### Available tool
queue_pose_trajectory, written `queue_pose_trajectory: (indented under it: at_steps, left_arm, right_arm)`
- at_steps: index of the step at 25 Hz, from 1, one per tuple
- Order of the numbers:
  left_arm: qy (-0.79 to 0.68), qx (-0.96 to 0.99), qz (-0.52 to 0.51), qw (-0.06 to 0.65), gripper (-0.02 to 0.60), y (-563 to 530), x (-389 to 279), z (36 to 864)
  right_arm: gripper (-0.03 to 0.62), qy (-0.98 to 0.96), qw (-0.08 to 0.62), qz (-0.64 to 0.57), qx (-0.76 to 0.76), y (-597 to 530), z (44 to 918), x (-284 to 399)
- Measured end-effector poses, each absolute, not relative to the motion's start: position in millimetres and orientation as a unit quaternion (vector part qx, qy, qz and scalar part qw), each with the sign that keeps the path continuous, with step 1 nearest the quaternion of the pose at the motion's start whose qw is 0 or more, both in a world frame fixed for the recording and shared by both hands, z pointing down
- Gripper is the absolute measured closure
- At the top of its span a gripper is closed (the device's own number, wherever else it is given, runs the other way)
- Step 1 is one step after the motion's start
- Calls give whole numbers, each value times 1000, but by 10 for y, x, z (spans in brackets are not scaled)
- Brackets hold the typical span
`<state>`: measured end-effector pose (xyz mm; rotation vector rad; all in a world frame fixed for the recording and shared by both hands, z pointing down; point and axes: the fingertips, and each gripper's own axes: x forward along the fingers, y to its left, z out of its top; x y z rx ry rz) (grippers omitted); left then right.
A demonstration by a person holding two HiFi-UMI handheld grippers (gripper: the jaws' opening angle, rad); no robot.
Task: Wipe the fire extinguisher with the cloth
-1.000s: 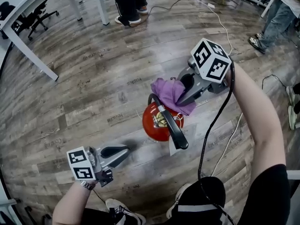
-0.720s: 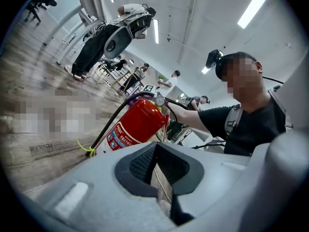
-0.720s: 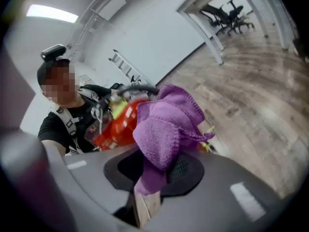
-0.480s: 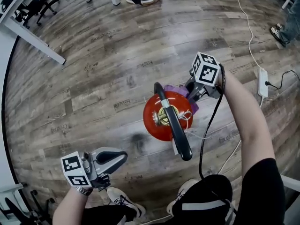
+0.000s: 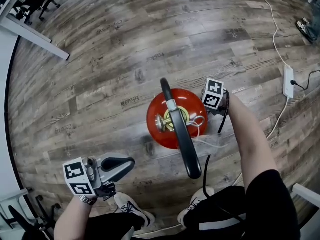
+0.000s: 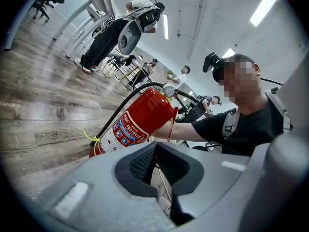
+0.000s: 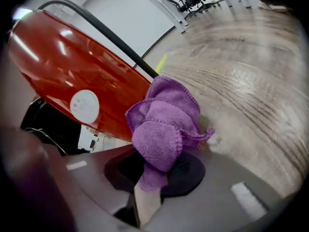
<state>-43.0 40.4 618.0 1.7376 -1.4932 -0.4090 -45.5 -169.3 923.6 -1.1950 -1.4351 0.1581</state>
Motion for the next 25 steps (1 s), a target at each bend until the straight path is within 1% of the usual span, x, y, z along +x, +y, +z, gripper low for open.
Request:
queue_pose_trajectory:
  at_steps: [6,8,13,16,21,25]
  left_arm:
    - [-595,683,-172,388,584,390,-494,6168]
    - [-593,686,-174,385,584,352,-502,6178]
    - [-576,708,-168,373,584,234,-523,6195]
    - [-566,723,-162,361,584,152,-533,6153]
    - [-555,741,-168,337,584,81,-573,6011]
    - [-545,758,-172,315,584,17,-563,5878]
  right_arm:
    - [511,-650,581,57,-486,-1687,9298,-457]
    - [511,-670,560,61,-484,-1678,9125,-518]
    - [511,-747,455,86,-477,-1748,8226,-788]
    - [511,-773,402,73,-485,-1762,7565,-832]
    - [511,-788,370,-4,-491,-1785,6655,-834]
    - [511,-801,358,-50,-477,-1804,6142,-905]
